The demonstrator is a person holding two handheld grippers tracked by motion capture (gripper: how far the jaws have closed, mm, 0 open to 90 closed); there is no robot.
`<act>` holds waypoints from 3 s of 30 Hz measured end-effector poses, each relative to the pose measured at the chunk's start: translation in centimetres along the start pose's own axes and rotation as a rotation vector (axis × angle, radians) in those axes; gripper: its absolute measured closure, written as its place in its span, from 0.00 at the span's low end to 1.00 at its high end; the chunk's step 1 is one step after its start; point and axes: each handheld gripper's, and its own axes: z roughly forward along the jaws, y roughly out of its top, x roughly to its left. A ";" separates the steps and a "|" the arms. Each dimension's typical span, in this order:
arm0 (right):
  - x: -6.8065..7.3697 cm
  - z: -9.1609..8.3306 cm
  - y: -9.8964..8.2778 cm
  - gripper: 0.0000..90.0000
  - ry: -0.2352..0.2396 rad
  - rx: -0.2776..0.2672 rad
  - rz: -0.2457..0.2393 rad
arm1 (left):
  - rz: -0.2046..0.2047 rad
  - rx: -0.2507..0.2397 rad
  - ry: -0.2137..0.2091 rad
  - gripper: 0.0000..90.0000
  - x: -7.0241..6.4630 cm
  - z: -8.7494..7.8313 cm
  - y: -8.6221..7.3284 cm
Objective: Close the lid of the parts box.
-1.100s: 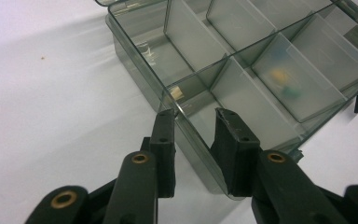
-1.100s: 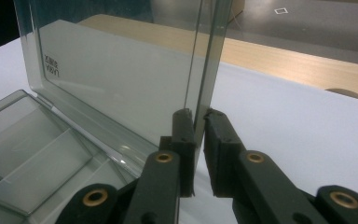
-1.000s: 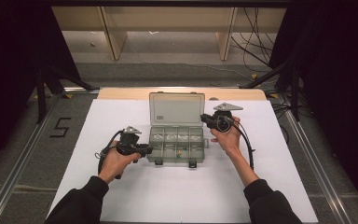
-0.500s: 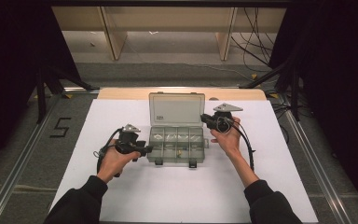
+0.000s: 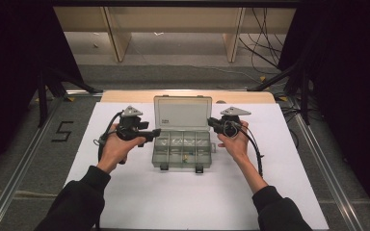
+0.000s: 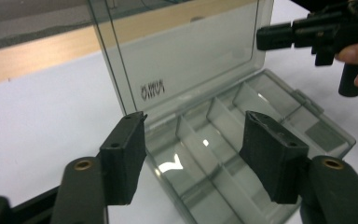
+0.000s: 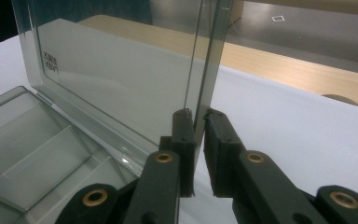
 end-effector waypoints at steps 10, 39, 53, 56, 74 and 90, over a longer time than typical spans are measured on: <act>0.2 -0.1 0.1 0.92 0.006 0.021 0.021 | 0.052 -0.078 0.032 0.94 1.4 0.4 5.0; 0.1 -0.2 0.0 0.92 -0.009 0.013 -0.023 | -0.021 -0.052 0.132 1.00 3.8 5.8 9.8; 0.1 -0.2 -0.1 0.92 -0.010 0.013 -0.022 | -0.010 0.007 0.132 1.00 3.8 7.2 9.2; 0.1 -0.2 0.0 0.91 -0.012 0.013 -0.019 | -0.017 0.003 0.122 1.00 3.7 7.1 9.2; 1.4 -5.3 2.5 0.41 0.062 -0.058 0.008 | 0.025 0.020 0.063 1.00 2.6 5.1 7.8; 3.5 -9.1 3.5 0.34 0.112 -0.061 -0.045 | 0.066 -0.006 -0.011 1.00 0.6 2.9 3.9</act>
